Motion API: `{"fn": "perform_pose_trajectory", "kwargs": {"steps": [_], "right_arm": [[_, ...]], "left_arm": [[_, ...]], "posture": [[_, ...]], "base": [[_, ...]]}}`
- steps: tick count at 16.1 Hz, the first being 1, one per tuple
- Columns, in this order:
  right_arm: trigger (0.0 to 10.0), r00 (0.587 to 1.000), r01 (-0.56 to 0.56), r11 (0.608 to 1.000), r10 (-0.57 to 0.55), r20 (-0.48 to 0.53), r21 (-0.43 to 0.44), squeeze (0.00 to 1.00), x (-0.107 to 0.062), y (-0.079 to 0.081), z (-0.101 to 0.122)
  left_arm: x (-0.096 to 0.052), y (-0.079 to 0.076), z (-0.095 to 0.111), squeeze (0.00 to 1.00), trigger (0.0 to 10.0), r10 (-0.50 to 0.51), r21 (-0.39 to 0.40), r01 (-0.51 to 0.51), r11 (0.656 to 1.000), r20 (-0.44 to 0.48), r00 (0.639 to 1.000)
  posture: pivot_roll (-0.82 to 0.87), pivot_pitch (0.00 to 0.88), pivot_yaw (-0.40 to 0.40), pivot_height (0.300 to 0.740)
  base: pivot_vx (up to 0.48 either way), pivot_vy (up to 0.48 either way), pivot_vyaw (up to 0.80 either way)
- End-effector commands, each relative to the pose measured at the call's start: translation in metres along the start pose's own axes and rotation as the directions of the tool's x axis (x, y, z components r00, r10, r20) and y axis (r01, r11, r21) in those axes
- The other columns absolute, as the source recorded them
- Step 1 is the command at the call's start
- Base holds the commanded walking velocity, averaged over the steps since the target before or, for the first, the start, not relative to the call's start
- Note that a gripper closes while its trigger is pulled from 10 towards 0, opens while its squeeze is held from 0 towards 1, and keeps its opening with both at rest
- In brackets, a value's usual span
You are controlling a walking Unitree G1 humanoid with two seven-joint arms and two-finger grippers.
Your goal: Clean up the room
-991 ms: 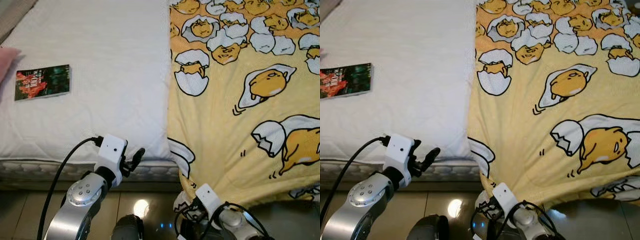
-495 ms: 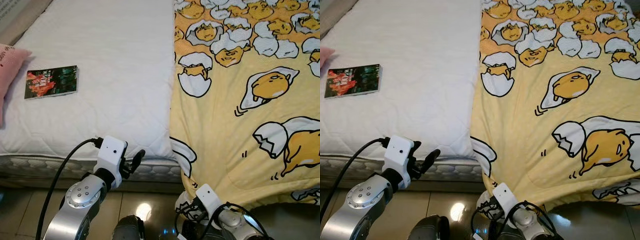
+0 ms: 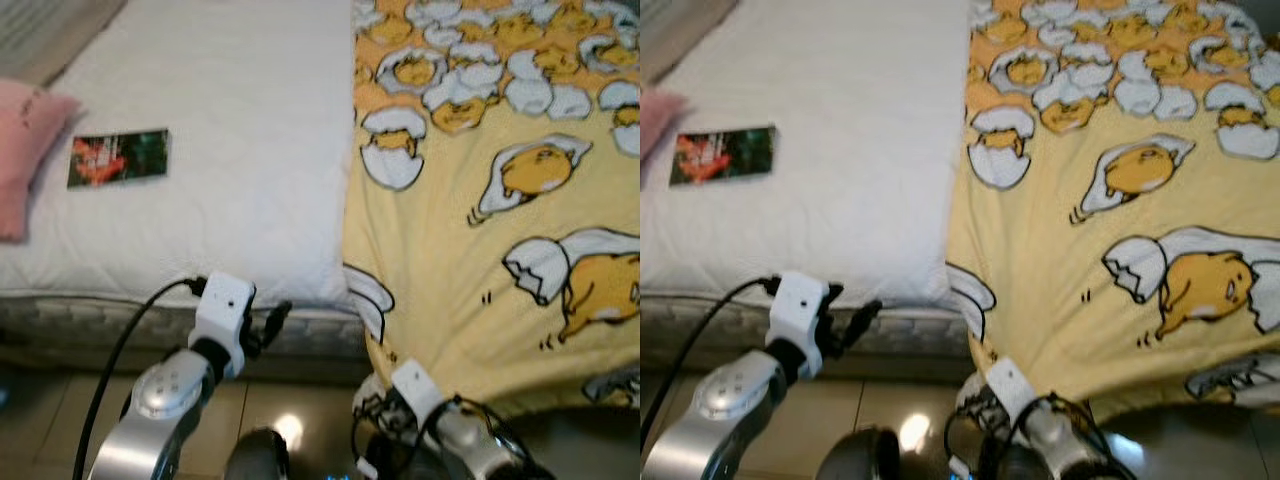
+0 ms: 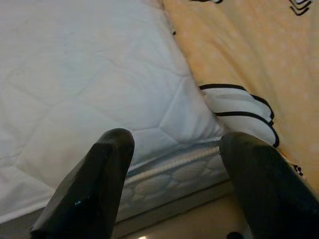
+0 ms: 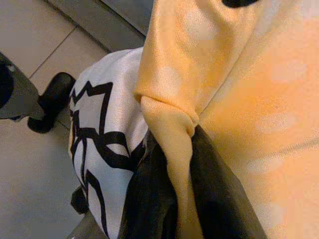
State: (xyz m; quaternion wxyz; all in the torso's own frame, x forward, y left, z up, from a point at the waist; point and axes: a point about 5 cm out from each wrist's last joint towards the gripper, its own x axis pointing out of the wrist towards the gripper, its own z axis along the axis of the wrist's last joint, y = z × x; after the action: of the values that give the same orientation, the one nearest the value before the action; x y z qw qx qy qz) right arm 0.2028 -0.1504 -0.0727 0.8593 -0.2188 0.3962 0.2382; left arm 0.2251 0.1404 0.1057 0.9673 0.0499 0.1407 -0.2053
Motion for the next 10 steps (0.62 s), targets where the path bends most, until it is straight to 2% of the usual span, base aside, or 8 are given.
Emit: {"fn": "perform_pose_trajectory", "kwargs": {"steps": [1,10], "right_arm": [[10.0,0.982,-0.084,0.996,0.089,-0.168,0.034,1.0,-0.0068,0.0272,-0.0386],[10.0,0.986,-0.044,0.996,0.057,-0.16,0.08,1.0,-0.0064,0.024,-0.0374]], "left_arm": [[-0.0014,-0.0001,-0.0001,0.0,10.0,-0.001,0.001,0.001,1.0,-0.008,1.0],[-0.0004,0.0003,-0.0002,0.0,10.0,-0.007,-0.001,0.007,1.0,-0.007,1.0]], "posture": [[0.17,0.207,0.064,0.724],[0.17,0.187,0.062,0.724]], "base": [[0.0,0.0,0.0],[0.0,0.0,0.0]]}}
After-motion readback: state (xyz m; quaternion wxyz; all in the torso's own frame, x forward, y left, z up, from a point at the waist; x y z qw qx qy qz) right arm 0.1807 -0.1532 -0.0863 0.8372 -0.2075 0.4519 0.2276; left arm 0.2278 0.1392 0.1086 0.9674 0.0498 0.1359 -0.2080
